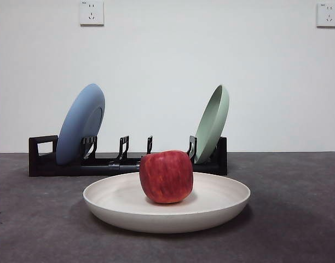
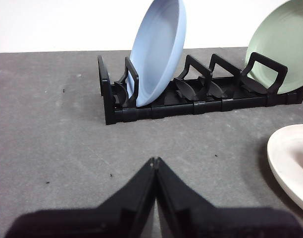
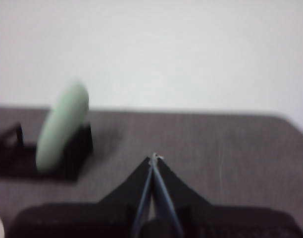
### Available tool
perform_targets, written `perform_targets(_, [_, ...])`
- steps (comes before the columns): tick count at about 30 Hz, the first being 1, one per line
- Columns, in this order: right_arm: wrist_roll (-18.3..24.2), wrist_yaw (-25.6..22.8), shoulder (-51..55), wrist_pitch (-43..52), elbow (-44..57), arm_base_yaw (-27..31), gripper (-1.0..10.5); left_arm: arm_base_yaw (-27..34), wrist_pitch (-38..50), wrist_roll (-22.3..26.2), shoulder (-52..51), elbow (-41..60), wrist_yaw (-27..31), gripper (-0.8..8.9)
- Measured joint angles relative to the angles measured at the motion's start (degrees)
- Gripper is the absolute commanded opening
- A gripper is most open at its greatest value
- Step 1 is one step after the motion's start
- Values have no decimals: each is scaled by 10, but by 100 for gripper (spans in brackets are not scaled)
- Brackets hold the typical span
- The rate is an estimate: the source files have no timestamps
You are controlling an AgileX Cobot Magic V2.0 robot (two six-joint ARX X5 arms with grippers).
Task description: Take the yellow plate from the plate rack,put the plate on the table,take the apple from the table,put the apple in the plate
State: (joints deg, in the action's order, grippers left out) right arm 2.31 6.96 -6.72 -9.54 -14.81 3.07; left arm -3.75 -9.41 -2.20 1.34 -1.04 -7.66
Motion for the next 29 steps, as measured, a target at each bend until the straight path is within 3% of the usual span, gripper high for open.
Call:
perform_targets(10, [-47, 1, 61, -1, 133, 0, 2, 0, 0, 0, 0, 0, 0, -4])
perform_targets(29, [-58, 1, 62, -7, 134, 0, 2, 0, 0, 0, 0, 0, 0, -4])
